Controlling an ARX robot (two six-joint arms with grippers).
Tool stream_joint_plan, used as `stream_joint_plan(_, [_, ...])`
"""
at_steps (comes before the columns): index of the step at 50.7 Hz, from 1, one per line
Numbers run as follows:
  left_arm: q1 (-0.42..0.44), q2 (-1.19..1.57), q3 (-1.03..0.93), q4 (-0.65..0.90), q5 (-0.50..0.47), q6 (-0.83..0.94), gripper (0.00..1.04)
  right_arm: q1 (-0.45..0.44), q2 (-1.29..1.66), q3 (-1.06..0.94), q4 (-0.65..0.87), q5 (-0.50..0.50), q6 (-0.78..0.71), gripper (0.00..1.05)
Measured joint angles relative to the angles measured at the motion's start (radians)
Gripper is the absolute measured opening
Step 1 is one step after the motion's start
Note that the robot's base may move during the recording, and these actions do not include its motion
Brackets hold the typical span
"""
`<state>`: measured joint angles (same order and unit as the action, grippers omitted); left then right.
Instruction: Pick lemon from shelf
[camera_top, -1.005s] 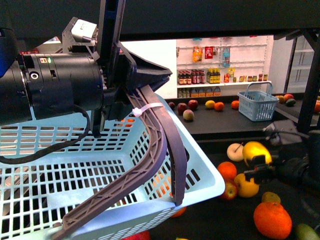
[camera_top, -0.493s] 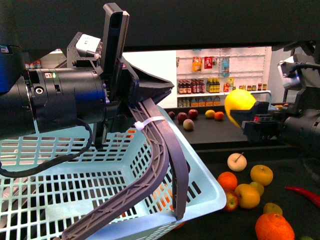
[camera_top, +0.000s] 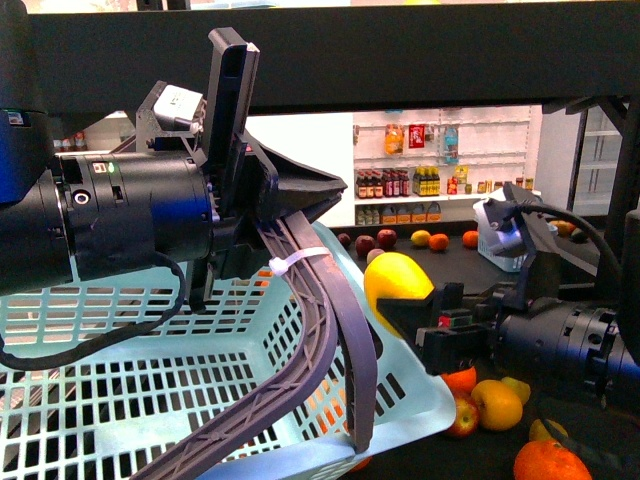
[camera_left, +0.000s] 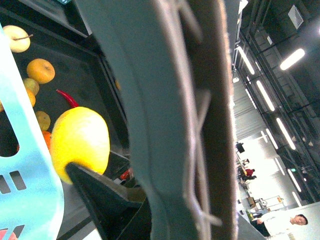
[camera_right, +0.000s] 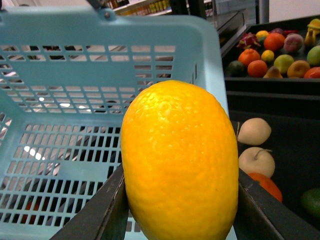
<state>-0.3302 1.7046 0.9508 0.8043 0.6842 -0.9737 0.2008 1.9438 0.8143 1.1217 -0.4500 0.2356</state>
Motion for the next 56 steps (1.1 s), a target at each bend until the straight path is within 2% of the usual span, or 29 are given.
stream_joint_plan(17, [0.0, 0.0, 0.0, 0.0, 0.0, 0.0, 0.07, 0.064, 0.023, -0.026, -0.028, -0.007, -0.055, 0.48])
stream_joint_plan(23, [0.0, 0.0, 0.0, 0.0, 0.0, 0.0, 0.07, 0.07, 0.023, -0.034, -0.035, -0.01, -0.076, 0.65])
stream_joint_plan(29, [0.0, 0.0, 0.0, 0.0, 0.0, 0.0, 0.07, 0.07, 0.023, -0.038, -0.017, -0.001, -0.079, 0.87])
stream_joint_plan(33, [0.0, 0.0, 0.0, 0.0, 0.005, -0.002, 0.07, 0.067, 0.023, -0.038, -0.001, -0.002, -0.077, 0.96])
stream_joint_plan(39, [0.0, 0.0, 0.001, -0.001, -0.003, 0.003, 0.07, 0.053, 0.026, -0.038, 0.037, 0.011, -0.052, 0.97])
stream_joint_plan(44, [0.0, 0.0, 0.001, -0.001, -0.004, 0.002, 0.07, 0.026, 0.042, -0.018, 0.049, 0.067, -0.014, 0.97])
stream_joint_plan(52, [0.0, 0.0, 0.001, -0.001, -0.002, 0.0, 0.07, -0.1, 0.171, 0.113, -0.023, 0.288, 0.037, 0.97])
stream_joint_plan(56, [0.0, 0.0, 0.001, -0.001, 0.0, 0.0, 0.07, -0.148, 0.262, 0.169, -0.068, 0.336, 0.015, 0.97])
